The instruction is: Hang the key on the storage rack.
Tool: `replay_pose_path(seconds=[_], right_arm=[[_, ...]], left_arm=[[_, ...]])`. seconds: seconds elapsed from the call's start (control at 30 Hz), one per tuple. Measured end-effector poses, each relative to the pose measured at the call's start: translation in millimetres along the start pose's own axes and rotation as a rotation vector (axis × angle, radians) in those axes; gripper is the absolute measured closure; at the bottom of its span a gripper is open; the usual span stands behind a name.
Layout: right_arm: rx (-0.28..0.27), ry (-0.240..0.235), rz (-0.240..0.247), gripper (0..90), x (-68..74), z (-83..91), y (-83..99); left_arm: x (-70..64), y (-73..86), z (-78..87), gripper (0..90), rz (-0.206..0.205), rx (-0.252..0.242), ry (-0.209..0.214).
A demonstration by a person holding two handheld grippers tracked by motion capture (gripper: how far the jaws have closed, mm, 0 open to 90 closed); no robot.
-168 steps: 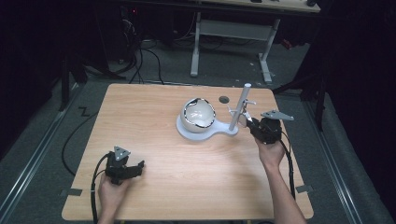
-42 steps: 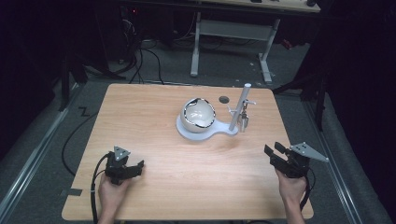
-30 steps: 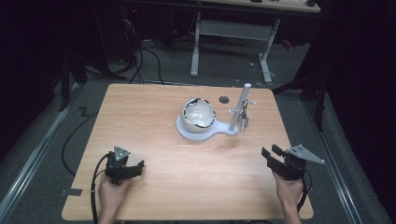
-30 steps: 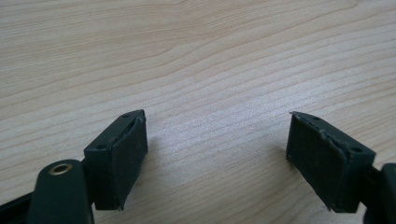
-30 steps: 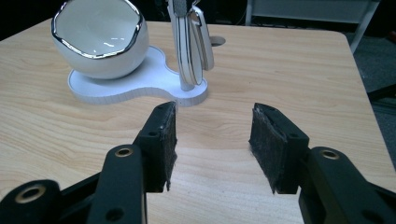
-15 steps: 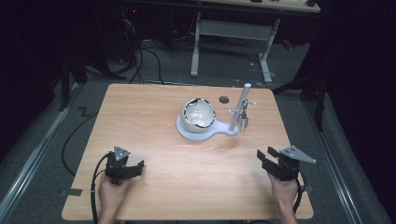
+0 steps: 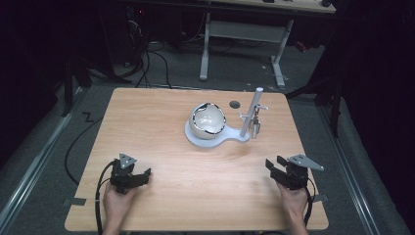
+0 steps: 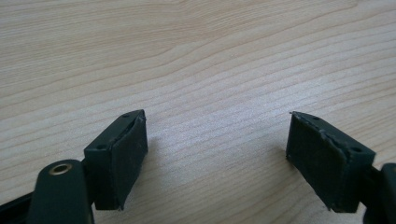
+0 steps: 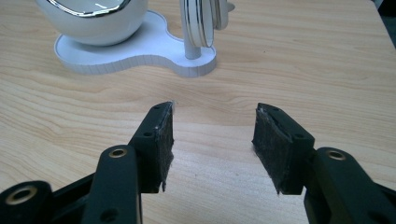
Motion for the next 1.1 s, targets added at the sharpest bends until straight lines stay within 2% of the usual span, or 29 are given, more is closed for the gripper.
replay_pose_path(seconds=[0.7,1.0,1.1], right_arm=[[0.07,0.012,-0.008,37.2,1.9,-26.2,16.9],[0.093,0.017,-0.02,37.2,0.9,-33.6,20.3],[0.102,0.024,-0.009,37.3,-0.1,-36.4,21.1]], left_arm=[[0.0,0.0,0.0,20.9,0.0,0.0,0.0],[0.0,0.0,0.0,20.9,0.0,0.0,0.0],[0.0,0.0,0.0,21.0,0.0,0.0,0.0]])
Point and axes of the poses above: each handheld gripper's, and its own axes: z roughly backward along the jaws, y roughly out of its underside, x roughly to its left, the point moved 1 cm from there along -z, roughly forward along the jaws, and after that the axes turned 12 degrees about z, right-handed, at the moved point
